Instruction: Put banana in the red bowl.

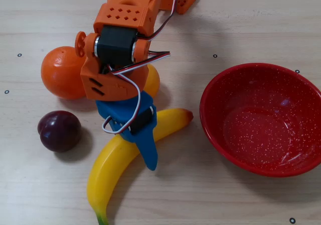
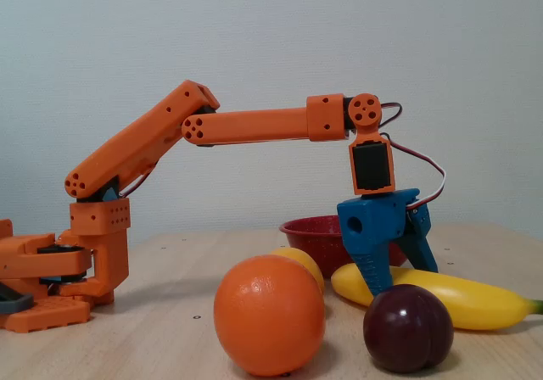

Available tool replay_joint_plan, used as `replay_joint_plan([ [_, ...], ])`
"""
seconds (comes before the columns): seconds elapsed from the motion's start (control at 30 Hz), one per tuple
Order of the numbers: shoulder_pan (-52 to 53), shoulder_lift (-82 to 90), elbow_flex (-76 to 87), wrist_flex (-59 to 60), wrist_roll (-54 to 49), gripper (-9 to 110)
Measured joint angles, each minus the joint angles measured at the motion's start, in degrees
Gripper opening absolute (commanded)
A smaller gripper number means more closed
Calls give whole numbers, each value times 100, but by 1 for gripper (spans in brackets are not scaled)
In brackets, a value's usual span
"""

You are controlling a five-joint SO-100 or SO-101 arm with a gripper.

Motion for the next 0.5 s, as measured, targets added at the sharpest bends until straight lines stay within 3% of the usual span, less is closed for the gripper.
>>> replay_joint_plan([
  [0.33,0,-9,0,-44,-44,22],
  [0.5,0,-9,0,-44,-176,10],
])
